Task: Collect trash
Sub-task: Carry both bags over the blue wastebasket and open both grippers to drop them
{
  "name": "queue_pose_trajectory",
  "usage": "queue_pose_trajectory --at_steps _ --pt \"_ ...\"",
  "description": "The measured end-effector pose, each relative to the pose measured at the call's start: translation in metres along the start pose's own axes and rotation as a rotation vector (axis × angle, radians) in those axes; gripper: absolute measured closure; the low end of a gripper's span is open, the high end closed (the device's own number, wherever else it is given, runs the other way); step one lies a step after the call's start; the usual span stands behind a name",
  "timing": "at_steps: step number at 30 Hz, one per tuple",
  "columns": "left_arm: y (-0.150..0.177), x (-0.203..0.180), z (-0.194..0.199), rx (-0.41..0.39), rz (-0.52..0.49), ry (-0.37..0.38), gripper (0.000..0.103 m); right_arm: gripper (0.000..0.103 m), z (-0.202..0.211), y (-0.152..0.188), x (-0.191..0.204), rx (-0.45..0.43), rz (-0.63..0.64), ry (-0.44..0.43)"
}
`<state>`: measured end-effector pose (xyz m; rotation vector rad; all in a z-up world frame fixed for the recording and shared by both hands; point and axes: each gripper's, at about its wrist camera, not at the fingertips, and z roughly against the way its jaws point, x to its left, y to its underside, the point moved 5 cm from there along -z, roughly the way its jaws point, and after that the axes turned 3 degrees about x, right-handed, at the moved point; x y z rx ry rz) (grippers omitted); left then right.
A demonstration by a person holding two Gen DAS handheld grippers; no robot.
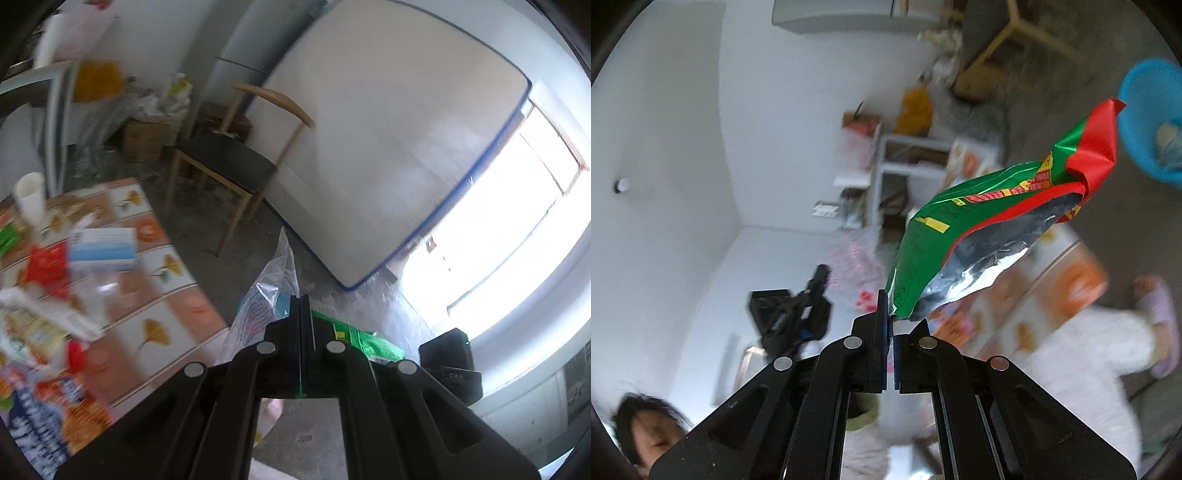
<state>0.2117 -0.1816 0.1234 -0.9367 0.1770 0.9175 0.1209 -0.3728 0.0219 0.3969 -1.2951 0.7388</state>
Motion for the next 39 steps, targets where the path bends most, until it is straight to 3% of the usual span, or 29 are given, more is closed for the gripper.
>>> queue_pose_trajectory --at_steps 5,11,20,26,28,30,31,33,39 --pt "-0.003 -0.036 -0.075 0.074 -0.065 0.017 0.103 0.102 0.039 -0.019 -0.029 -0.114 0.063 0.24" --pt "0.0 -0.055 -0.178 0.206 -0.072 0.027 0.103 0.102 0.054 -0.038 -0.07 -0.163 0.125 0.51" --pt "0.013 -0.044 -0.333 0.418 -0.03 -0.031 0.103 0.102 0.024 -0.071 -0.156 -0.058 0.295 0.933" --pt "0.017 -0.021 -0.415 0.496 0.017 -0.057 0.103 0.102 -0.012 -0.095 -0.219 0.025 0.444 1.207" --pt "0.018 -0.013 -0.435 0.508 0.032 -0.077 0.102 0.098 -0.021 -0.1 -0.244 0.048 0.474 1.253" --pt "0.023 -0.001 -0.461 0.543 0.051 -0.102 0.085 0.091 -0.029 -0.108 -0.273 0.059 0.445 1.274" --pt "0.025 0.006 -0.469 0.553 0.065 -0.123 0.08 0.082 -0.028 -0.11 -0.284 0.06 0.409 1.262" --pt "0.028 0.019 -0.48 0.556 0.102 -0.149 0.075 0.077 -0.026 -0.115 -0.297 0.035 0.342 1.251" --pt "0.024 0.025 -0.47 0.539 0.124 -0.124 0.067 0.069 0.008 -0.115 -0.292 -0.083 0.252 1.189"
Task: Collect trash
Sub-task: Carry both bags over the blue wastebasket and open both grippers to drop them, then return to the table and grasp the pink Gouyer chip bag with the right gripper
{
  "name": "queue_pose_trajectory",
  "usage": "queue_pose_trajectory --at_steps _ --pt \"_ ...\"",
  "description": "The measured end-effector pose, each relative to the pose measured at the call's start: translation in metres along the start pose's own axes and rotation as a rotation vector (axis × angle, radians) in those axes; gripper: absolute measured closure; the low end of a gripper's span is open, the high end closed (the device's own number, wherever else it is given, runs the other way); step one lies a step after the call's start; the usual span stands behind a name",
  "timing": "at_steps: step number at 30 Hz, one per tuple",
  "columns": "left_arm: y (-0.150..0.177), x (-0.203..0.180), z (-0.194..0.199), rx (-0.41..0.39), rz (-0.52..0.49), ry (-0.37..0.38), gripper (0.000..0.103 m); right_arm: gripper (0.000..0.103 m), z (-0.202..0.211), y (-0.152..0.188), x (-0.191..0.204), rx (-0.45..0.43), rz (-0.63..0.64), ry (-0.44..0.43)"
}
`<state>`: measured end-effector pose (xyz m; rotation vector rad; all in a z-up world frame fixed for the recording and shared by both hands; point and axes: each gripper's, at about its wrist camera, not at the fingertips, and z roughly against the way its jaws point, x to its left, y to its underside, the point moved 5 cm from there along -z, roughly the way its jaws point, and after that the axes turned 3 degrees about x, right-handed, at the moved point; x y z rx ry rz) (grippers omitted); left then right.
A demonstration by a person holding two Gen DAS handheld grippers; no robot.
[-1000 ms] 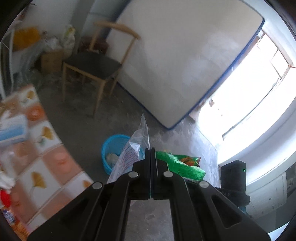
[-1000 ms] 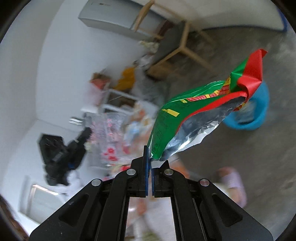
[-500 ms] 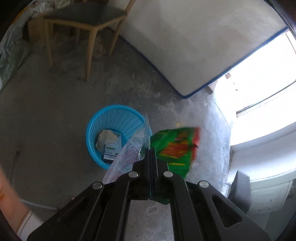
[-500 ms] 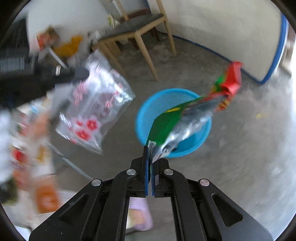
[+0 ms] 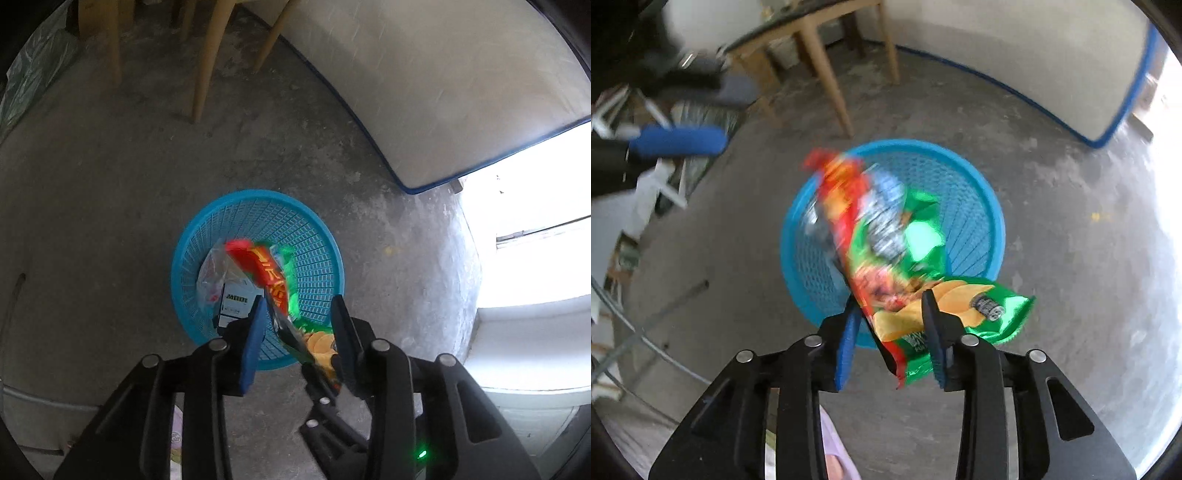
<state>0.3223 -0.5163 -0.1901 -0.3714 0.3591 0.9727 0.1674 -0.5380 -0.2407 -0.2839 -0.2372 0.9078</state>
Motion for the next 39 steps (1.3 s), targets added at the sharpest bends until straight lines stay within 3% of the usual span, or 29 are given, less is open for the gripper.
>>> queue_pose_trajectory --at_steps 3,8,14,15,17,18,22,28,34,39 --pt "-0.001 0.001 0.02 -0.024 0.016 0.027 0.067 0.069 0.013 -0.001 -0.015 -0.02 -0.034 -0.002" --pt "0.009 -0.001 0.07 -0.09 0.023 0.076 0.066 0.069 0.015 -0.023 0.007 -0.047 -0.054 0.011" --pt "0.045 -0.007 0.152 -0.187 -0.018 0.134 0.06 0.068 -0.007 -0.034 0.012 0.003 -0.044 0.003" --pt "0.052 -0.007 0.164 -0.201 -0.023 0.137 0.058 0.065 -0.013 -0.039 0.013 0.018 -0.056 -0.024" --pt "0.067 -0.004 0.19 -0.235 -0.036 0.15 0.053 0.049 -0.01 -0.045 0.014 0.019 -0.068 -0.027" --pt "0.077 -0.002 0.205 -0.257 -0.038 0.154 0.05 0.048 -0.009 -0.049 0.014 0.01 -0.076 -0.025" --pt "0.11 0.009 0.245 -0.345 -0.045 0.136 0.045 0.042 0.005 -0.06 0.013 -0.026 -0.105 -0.041" --pt "0.153 0.025 0.282 -0.448 -0.071 0.096 0.044 0.042 0.037 -0.061 0.007 -0.087 -0.103 -0.039" --pt "0.205 0.039 0.314 -0.547 -0.141 0.069 0.039 0.042 0.08 -0.041 0.011 -0.135 -0.066 -0.045" --pt "0.259 0.062 0.335 -0.582 -0.147 0.047 0.035 0.041 0.124 -0.018 0.029 -0.185 -0.033 -0.091"
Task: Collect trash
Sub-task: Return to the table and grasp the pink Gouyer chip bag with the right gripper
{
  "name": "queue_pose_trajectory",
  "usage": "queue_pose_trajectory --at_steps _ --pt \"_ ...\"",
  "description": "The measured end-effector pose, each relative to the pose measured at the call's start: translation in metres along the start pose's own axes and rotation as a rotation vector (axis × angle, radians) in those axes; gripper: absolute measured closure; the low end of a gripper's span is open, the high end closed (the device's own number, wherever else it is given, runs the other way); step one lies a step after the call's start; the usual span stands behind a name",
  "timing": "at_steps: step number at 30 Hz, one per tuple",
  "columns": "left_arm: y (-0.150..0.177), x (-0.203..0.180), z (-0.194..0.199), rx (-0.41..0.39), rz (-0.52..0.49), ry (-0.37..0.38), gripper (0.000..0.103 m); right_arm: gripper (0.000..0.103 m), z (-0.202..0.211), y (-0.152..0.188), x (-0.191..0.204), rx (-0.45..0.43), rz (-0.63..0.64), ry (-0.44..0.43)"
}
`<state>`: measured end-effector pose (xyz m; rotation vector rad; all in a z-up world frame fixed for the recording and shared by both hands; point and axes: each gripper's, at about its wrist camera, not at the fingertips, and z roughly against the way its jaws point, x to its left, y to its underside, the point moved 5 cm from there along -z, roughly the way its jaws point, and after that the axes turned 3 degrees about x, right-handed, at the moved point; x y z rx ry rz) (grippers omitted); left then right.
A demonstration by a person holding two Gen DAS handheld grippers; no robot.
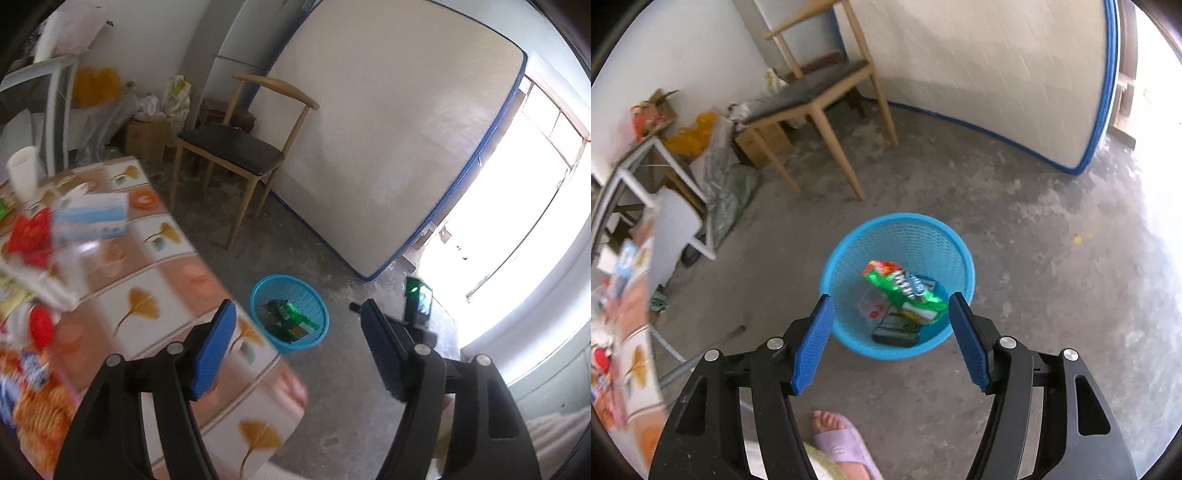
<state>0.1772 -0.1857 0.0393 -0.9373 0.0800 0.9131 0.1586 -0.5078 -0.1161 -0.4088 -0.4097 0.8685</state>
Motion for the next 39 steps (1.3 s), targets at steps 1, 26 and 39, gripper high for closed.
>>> queue_pose_trajectory --at_steps 1,26,39 --pt "0.01 0.004 0.009 -0.004 -0.001 -0.007 0.034 0.038 0.009 0.003 0.005 -0.013 0.006 -0.012" --pt "0.164 0.126 0.186 -0.177 0.227 -0.25 0.025 0.008 0.143 0.163 0.348 -0.174 0.799 -0.594" --pt "0.204 0.228 0.254 -0.326 0.53 -0.426 0.025 0.019 0.145 0.246 0.462 -0.257 1.094 -0.529"
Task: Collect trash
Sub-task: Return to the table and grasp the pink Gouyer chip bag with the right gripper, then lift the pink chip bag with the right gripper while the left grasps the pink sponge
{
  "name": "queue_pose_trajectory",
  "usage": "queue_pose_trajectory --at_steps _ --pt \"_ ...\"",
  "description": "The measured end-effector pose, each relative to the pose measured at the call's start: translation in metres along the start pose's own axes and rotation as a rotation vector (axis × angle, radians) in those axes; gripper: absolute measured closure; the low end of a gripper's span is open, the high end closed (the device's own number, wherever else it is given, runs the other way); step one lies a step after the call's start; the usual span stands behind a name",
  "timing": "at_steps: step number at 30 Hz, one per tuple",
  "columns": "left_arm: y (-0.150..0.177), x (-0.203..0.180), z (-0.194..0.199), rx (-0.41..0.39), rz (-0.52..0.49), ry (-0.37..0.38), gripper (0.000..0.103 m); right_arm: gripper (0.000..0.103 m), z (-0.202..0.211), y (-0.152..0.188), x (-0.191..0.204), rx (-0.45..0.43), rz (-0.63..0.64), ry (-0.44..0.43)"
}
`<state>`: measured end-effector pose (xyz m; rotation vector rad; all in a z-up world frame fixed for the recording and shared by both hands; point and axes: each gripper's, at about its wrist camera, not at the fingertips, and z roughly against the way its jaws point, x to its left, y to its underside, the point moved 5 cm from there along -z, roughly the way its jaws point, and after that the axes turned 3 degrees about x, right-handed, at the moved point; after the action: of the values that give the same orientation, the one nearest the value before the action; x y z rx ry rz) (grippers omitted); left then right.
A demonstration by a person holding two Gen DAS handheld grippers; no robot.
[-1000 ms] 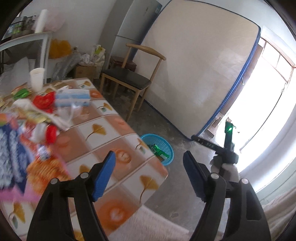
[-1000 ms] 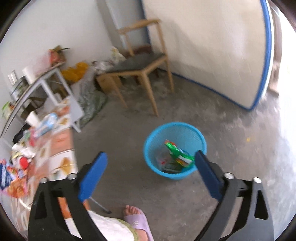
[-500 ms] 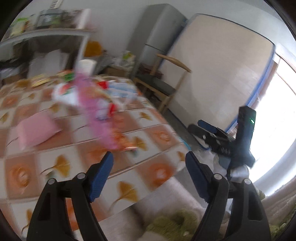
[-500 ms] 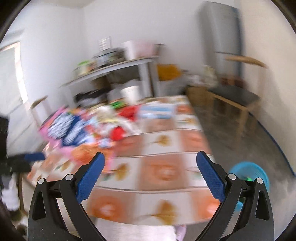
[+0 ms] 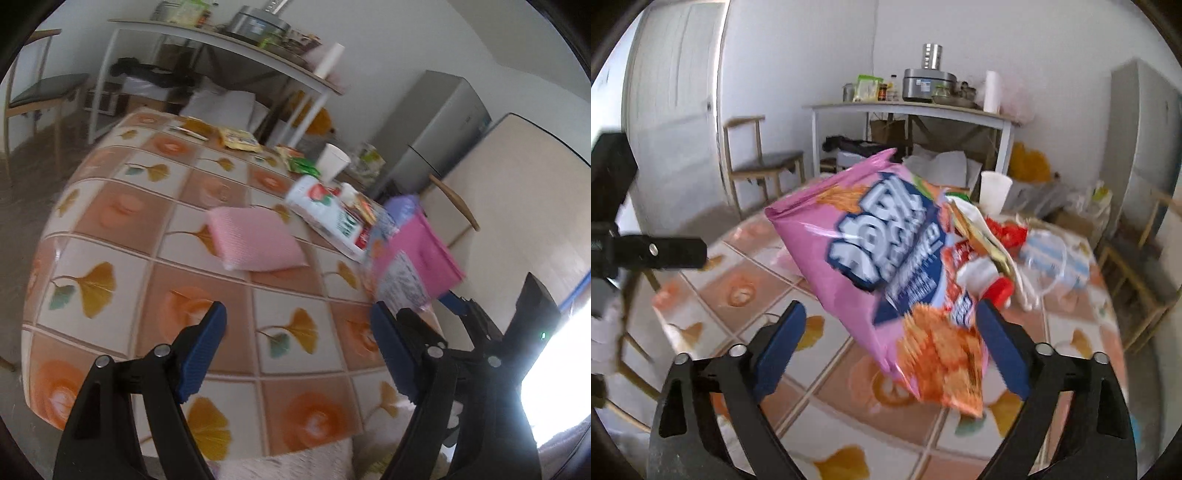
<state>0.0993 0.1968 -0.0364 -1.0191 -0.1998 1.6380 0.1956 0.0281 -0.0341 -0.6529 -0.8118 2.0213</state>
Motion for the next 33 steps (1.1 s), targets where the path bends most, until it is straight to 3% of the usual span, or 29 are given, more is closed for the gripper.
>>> queue_pose_trajectory --at_steps 3,6,8,10,17,22,29,31,33 --pt "-0.003 0.004 -0.001 -0.005 0.003 -0.014 0.025 0.036 -0.015 0.0 0.008 0.027 0.037 0.073" --pt "-0.005 0.006 -0.004 -0.005 -0.008 -0.031 0.025 0.075 -0.022 0.005 0.01 0.084 0.037 0.07" --pt "-0.005 0.005 -0.006 -0.006 -0.019 -0.037 0.025 0.087 -0.019 0.008 0.009 0.099 0.023 0.054" --pt "-0.005 0.004 -0.009 -0.005 -0.024 -0.035 0.025 0.093 -0.01 0.009 0.011 0.102 0.024 0.035" --pt "-0.007 -0.001 -0.017 -0.001 -0.038 -0.039 0.025 0.095 0.029 0.016 0.004 0.092 -0.043 -0.074" --pt "-0.019 -0.006 -0.027 -0.007 -0.045 -0.039 0.025 0.095 0.062 0.017 -0.03 0.059 -0.123 -0.012" --pt "-0.088 0.004 -0.084 -0.013 -0.102 -0.196 0.026 0.095 0.082 0.027 -0.077 0.062 -0.179 0.171" --pt "-0.102 0.012 -0.11 0.02 -0.134 -0.264 0.026 0.095 0.084 0.032 -0.085 0.075 -0.201 0.211" --pt "-0.111 0.025 -0.138 0.085 -0.163 -0.351 0.032 0.095 0.084 0.036 -0.088 0.087 -0.219 0.218"
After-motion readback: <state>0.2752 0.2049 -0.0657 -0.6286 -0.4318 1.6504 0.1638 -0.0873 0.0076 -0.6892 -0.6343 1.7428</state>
